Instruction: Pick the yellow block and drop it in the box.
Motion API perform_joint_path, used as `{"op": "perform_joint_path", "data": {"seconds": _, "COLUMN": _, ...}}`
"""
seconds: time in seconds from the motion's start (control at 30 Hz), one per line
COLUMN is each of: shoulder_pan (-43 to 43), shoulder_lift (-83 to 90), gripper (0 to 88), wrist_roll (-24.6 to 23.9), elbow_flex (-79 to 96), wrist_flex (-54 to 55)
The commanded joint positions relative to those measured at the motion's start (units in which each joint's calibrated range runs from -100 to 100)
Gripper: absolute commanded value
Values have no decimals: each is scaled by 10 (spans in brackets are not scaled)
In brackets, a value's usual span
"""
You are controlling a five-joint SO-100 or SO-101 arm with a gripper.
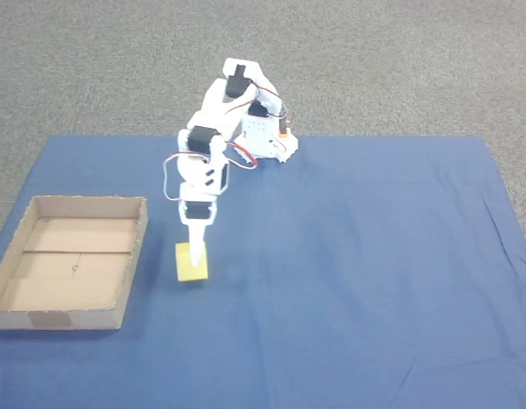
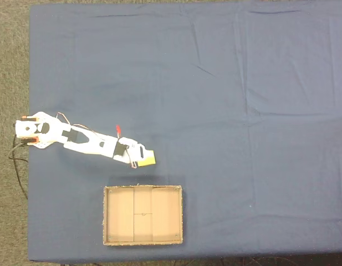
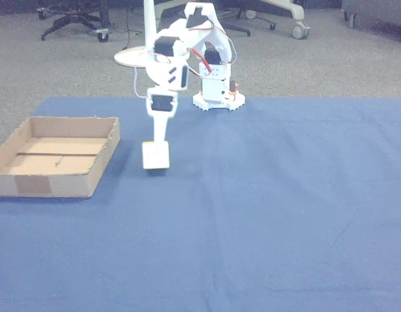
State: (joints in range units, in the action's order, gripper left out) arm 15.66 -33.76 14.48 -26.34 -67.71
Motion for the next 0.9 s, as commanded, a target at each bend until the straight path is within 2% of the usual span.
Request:
{"op": "perform_joint_path", "data": {"seconds": 0.0, "shoulder_pan": 10, "shoulder_lift": 151, "gripper": 181, "wrist_roll": 0, "elbow_flex": 58, "wrist_flex": 26}}
{"op": "perform_joint_path", "data": {"seconds": 0.17, "shoulder_pan": 41, "shoulder_lift": 356, "gripper": 176, "wrist_roll": -3, "elbow_flex": 135, "wrist_flex": 24}}
{"op": "perform_joint_path", "data": {"seconds": 0.33, "shoulder_pan": 152, "shoulder_lift": 394, "gripper": 171, "wrist_roll": 0, "elbow_flex": 141, "wrist_flex": 32}}
{"op": "perform_joint_path", "data": {"seconds": 0.5, "shoulder_pan": 263, "shoulder_lift": 279, "gripper": 166, "wrist_roll": 19, "elbow_flex": 133, "wrist_flex": 114}}
{"op": "perform_joint_path", "data": {"seconds": 0.63, "shoulder_pan": 279, "shoulder_lift": 110, "gripper": 166, "wrist_roll": 34, "elbow_flex": 57, "wrist_flex": 167}}
{"op": "perform_joint_path", "data": {"seconds": 0.77, "shoulder_pan": 273, "shoulder_lift": -17, "gripper": 177, "wrist_roll": 38, "elbow_flex": -55, "wrist_flex": 159}}
{"op": "perform_joint_path", "data": {"seconds": 0.8, "shoulder_pan": 271, "shoulder_lift": -25, "gripper": 191, "wrist_roll": 40, "elbow_flex": -58, "wrist_flex": 159}}
{"op": "perform_joint_path", "data": {"seconds": 0.87, "shoulder_pan": 265, "shoulder_lift": -21, "gripper": 302, "wrist_roll": 49, "elbow_flex": -43, "wrist_flex": 157}}
